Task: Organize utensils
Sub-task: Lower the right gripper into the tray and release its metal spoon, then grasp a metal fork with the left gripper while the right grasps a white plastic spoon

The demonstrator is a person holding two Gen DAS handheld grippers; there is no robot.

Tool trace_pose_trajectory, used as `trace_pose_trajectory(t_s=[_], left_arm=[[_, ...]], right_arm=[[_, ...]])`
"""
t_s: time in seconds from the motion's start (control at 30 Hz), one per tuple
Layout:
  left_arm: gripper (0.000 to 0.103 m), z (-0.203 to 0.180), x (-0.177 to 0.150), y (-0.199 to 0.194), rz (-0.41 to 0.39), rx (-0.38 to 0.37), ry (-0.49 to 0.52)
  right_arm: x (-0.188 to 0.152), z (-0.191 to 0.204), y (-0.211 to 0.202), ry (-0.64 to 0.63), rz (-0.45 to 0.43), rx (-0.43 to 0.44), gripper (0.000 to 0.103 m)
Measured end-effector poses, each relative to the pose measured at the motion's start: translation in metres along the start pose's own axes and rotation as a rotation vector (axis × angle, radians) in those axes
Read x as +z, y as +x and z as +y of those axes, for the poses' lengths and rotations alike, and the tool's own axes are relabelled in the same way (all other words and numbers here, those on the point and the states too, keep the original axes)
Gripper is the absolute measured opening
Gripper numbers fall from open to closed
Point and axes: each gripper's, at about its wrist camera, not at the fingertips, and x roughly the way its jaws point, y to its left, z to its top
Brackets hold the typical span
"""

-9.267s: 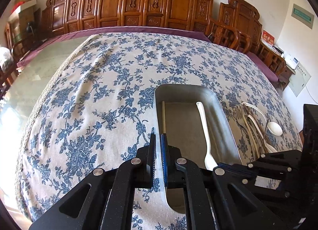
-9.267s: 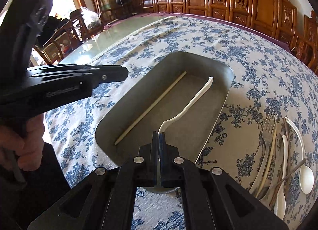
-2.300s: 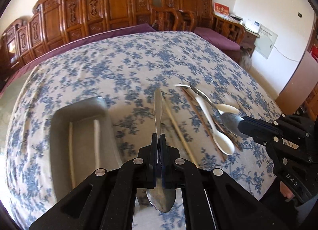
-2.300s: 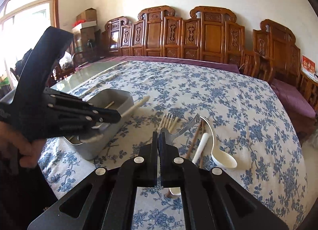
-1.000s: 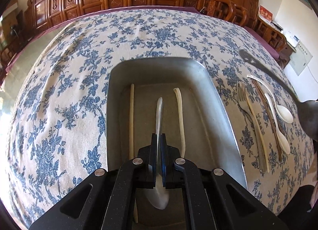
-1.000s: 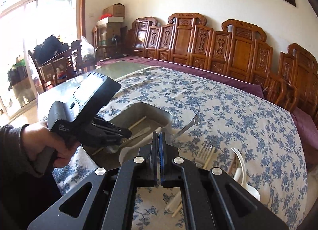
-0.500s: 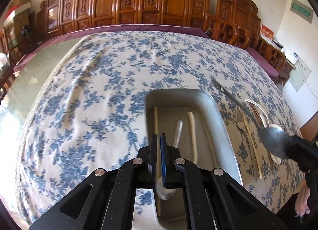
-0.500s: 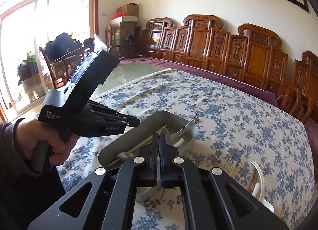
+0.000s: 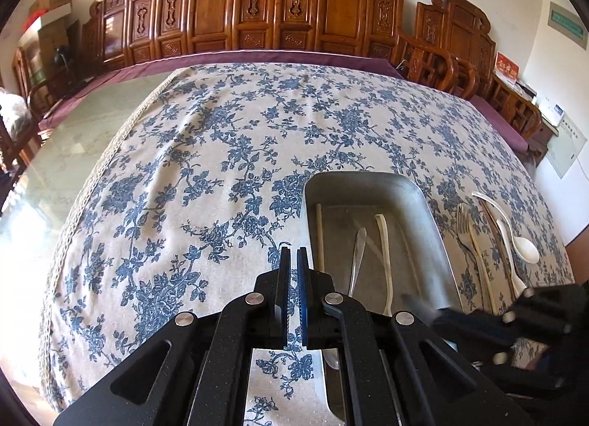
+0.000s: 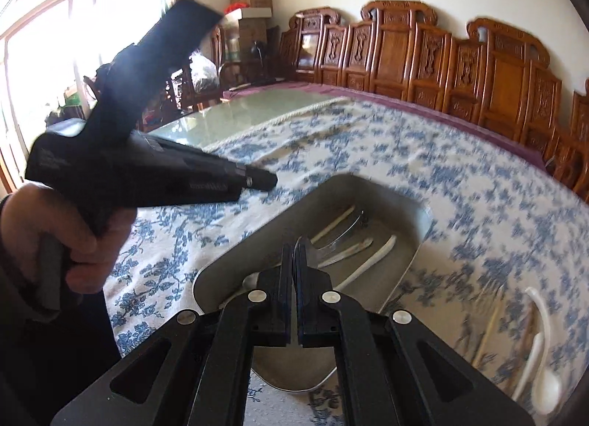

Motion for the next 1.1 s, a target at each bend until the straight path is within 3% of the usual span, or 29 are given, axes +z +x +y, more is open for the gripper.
trace_pose_trajectory(t_s=[0.33, 0.53, 0.63, 0.7, 1.1], left_arm=[[0.002, -0.01, 0.002, -0.004, -0.02, 0.0, -0.002], [0.003, -0.018, 0.002, -0.004, -0.022, -0.006, 0.009], [0.005, -0.024, 0.002, -0.004, -0.023, -0.018, 0.015], [0.014, -0.031, 0.002, -0.005, -0.029, -0.029, 0.025], [0.022, -0.079, 0.0, -0.01, -0.038, -0.095, 0.083]], right_arm=[[-0.01, -0.002, 0.008, 0.091, 0.026, 0.064, 0.004], [-0.014, -0.004, -0.003, 0.085, 0.024, 0.054, 0.004], [-0.017, -0.009, -0.015, 0.069, 0.023, 0.021, 0.004], [-0.017, -0.016, -0.026, 0.061, 0.012, -0.006, 0.004], [-0.014, -0.075, -0.091, 0.11, -0.048, -0.173, 0.004]])
